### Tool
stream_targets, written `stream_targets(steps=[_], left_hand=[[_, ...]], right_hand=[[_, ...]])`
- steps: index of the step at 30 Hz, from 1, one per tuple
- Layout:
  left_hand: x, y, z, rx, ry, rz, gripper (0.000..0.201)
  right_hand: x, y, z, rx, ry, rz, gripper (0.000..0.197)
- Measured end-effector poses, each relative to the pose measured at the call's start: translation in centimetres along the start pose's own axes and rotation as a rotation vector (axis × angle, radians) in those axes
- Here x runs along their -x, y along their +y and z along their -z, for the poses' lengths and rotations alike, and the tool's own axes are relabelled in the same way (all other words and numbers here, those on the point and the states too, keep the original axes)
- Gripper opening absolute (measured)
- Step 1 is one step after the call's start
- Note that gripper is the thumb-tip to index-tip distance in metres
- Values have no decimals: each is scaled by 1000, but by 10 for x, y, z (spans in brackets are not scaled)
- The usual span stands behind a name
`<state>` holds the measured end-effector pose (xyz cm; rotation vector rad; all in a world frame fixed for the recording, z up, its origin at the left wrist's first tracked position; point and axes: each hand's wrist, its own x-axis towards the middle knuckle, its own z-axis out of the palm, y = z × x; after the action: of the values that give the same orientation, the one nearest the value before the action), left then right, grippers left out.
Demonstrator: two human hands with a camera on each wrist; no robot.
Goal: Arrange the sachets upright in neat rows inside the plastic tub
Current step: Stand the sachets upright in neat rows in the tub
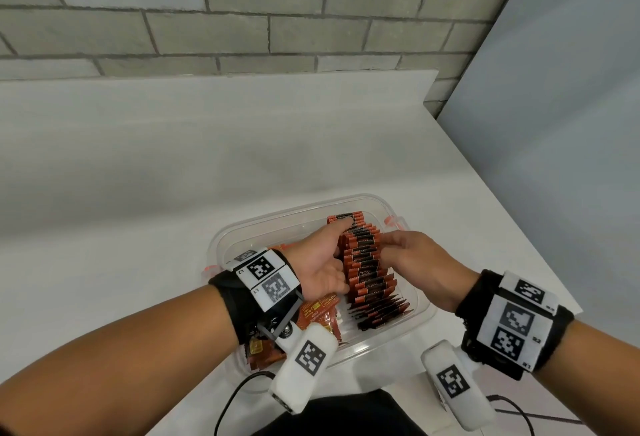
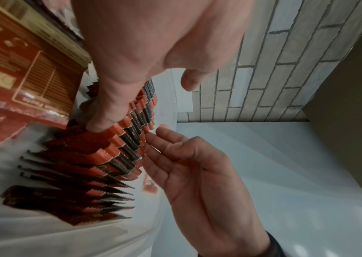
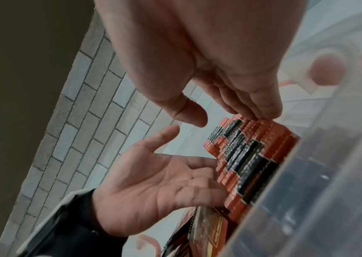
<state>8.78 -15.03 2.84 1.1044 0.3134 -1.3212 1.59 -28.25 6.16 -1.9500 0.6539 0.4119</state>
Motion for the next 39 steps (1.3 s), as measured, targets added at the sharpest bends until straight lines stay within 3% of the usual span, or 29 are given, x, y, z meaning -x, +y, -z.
stream_targets(steps=[10,21,30,34,39], left_hand=[[0,2,1,17,-13,-20,51],[-5,-1,1,37,80,-123,46],[-4,6,-8,89,94,-127,52],[-4,6,-10,111,117,-119,51],[-4,6,-10,128,129,-125,52]], right_hand=[[-6,-1,-1,-5,-4,17,27],[-8,-7,-2,-31,6,37,33],[-6,-13,-10,21,31,58,22],[-9,-11,-6,38,50,40,56],[-14,-10,-6,29,33,32,59]])
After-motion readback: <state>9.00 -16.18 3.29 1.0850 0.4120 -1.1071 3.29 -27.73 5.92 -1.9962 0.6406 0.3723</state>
